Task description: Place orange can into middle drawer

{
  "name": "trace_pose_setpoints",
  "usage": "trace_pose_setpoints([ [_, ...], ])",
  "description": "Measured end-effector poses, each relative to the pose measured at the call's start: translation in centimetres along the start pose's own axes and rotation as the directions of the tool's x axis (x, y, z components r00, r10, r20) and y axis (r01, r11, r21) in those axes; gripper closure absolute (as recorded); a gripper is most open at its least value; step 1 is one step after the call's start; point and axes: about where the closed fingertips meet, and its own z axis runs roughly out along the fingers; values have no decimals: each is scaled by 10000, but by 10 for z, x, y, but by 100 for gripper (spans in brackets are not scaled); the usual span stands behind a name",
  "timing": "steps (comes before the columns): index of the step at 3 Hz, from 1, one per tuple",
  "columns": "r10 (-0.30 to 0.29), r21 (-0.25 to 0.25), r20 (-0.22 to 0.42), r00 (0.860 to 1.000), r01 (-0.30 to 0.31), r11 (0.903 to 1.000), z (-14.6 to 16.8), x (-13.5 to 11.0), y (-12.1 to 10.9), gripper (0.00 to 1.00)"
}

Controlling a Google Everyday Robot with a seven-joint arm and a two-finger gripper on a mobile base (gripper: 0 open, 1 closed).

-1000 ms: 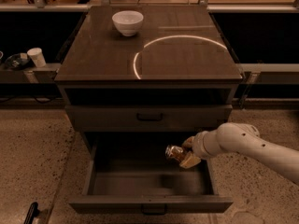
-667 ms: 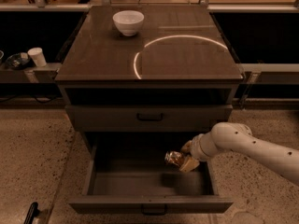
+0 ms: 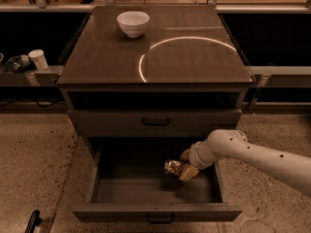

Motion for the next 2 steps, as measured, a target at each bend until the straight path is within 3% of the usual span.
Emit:
trace_pose_setpoints([
  [2, 0, -1, 0, 10000, 0, 10000, 0, 0, 0, 30],
])
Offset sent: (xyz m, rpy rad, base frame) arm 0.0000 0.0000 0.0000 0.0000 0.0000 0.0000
